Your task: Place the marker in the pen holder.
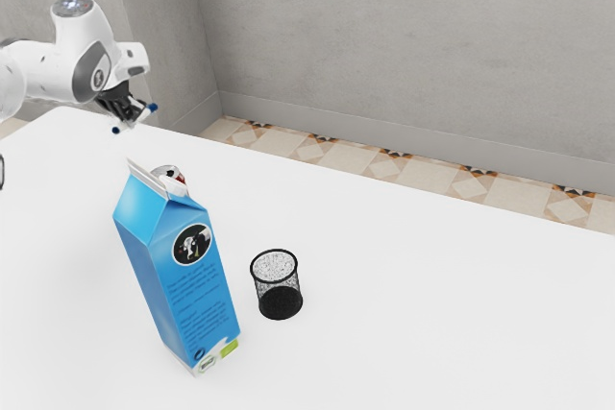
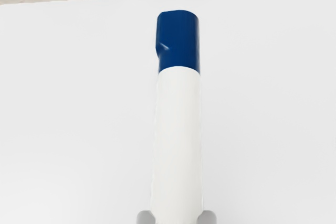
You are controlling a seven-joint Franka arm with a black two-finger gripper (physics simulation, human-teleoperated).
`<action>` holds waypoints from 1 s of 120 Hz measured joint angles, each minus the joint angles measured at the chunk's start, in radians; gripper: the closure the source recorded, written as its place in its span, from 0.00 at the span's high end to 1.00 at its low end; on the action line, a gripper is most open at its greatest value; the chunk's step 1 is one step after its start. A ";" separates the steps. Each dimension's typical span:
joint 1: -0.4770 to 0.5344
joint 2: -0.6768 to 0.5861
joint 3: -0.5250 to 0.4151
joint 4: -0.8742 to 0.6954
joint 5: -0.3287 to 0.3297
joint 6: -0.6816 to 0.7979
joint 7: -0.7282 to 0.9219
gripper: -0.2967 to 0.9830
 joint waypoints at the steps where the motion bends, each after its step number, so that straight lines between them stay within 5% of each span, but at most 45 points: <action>1: 0.000 0.008 -0.003 0.013 0.001 0.000 0.000 0.15; 38: -0.143 0.079 -0.095 0.104 0.032 0.009 -0.029 0.15; 120: -0.414 0.098 -0.111 0.043 0.046 -0.043 -0.249 0.15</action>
